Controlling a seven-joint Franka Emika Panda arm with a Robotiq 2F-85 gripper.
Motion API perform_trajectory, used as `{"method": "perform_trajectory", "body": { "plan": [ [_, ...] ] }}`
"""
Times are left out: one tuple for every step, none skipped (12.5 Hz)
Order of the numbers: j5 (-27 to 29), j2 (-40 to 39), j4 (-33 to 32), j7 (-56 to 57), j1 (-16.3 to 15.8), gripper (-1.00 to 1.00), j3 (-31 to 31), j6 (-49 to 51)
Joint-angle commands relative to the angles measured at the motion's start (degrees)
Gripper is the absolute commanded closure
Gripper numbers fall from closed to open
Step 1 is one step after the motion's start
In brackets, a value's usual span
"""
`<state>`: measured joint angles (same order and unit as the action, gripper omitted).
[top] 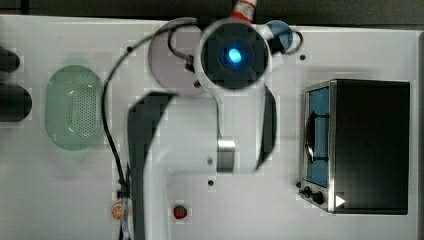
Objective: Pick ketchup from plate and place it on table.
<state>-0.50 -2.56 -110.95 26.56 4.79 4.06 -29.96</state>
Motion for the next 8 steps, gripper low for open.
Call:
{"method": "perform_trajectory", "body": {
  "plan": [
    [0.07,1.61,-10.76,-2.27,0.94,-0.27,-1.41,0.24],
    [0.09,2.43,-13.69,-2.28,1.01,-0.27,-1.78,-0.89],
    [0.19,2.62,-16.31,-2.29,1.05,-0.27,-1.99,-2.97],
    [0.21,2.33,-18.91,-2.29,1.05,-0.27,-2.08,-6.18],
    [0.23,1.62,-21.52,-2.29,1.05,-0.27,-2.10,-10.25],
    [0.25,0.48,-23.91,-2.35,1.05,-0.26,-2.10,-14.80],
    [0.25,-0.96,-25.75,-2.42,1.01,-0.27,-2.07,-18.99],
    [0.25,-2.61,-26.95,-2.42,0.94,-0.27,-1.99,-22.38]
  ]
}}
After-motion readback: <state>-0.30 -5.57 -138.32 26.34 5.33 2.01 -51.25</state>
